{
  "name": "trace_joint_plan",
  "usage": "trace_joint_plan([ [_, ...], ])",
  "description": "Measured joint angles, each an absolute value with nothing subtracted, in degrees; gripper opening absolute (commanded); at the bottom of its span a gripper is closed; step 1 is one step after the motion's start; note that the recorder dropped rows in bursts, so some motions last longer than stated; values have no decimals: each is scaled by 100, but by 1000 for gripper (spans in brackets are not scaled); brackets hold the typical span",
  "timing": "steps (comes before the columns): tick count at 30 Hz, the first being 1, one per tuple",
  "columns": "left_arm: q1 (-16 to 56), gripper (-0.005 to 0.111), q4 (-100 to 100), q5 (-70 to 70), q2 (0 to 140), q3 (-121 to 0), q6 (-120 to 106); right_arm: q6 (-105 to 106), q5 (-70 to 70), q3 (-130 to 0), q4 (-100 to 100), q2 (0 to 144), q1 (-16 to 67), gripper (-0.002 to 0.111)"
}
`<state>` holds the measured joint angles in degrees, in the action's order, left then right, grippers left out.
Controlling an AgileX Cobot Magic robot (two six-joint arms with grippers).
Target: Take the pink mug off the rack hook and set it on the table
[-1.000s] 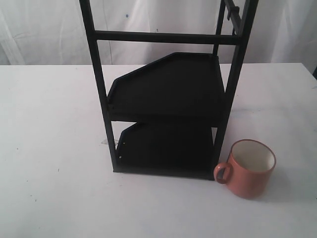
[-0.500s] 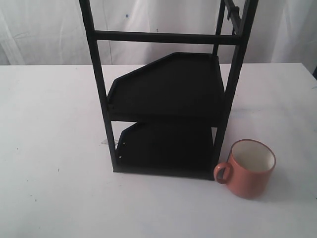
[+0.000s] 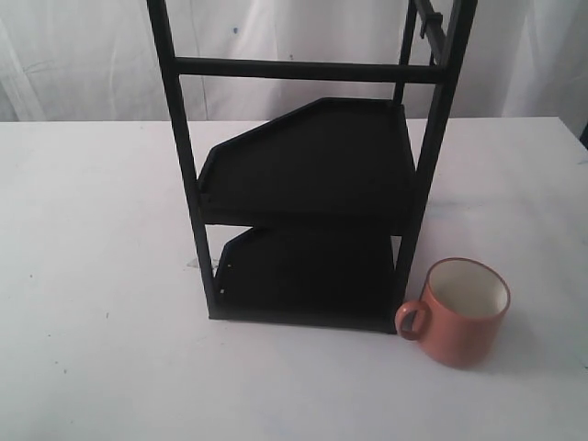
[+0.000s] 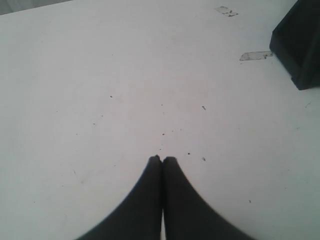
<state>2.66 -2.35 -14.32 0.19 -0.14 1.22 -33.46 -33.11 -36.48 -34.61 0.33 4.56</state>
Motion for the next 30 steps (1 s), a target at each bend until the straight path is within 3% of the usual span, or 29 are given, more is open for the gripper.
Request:
trace_joint_plan([
  [7, 266, 1, -231, -1424, 19, -14, 122, -3359, -3300, -3659, -3312, 55, 431, 0],
  [9, 266, 1, -231, -1424, 19, -14, 122, -3344, -3504, -3265, -1541, 69, 431, 0],
  [12, 266, 1, -231, -1424, 19, -14, 122, -2829, -4266, -2623, -419, 34, 393, 0],
  [14, 266, 1, -231, -1424, 19, -14, 122, -2071, -3694, -2277, -352, 34, 306, 0],
  [17, 266, 1, -231, -1424, 19, -14, 122, -1522, -1504, -1748, -794, 25, 32, 0],
  [19, 266, 1, -231, -1424, 19, -14, 122, -1472, -995, -1400, -877, 25, -53, 0],
  [25, 266, 1, -231, -1424, 19, -14, 122, -1436, -860, -224, -917, 11, -212, 0],
  [30, 266, 1, -231, -1424, 19, -14, 122, -1045, -1267, -36, -917, 11, -333, 0],
])
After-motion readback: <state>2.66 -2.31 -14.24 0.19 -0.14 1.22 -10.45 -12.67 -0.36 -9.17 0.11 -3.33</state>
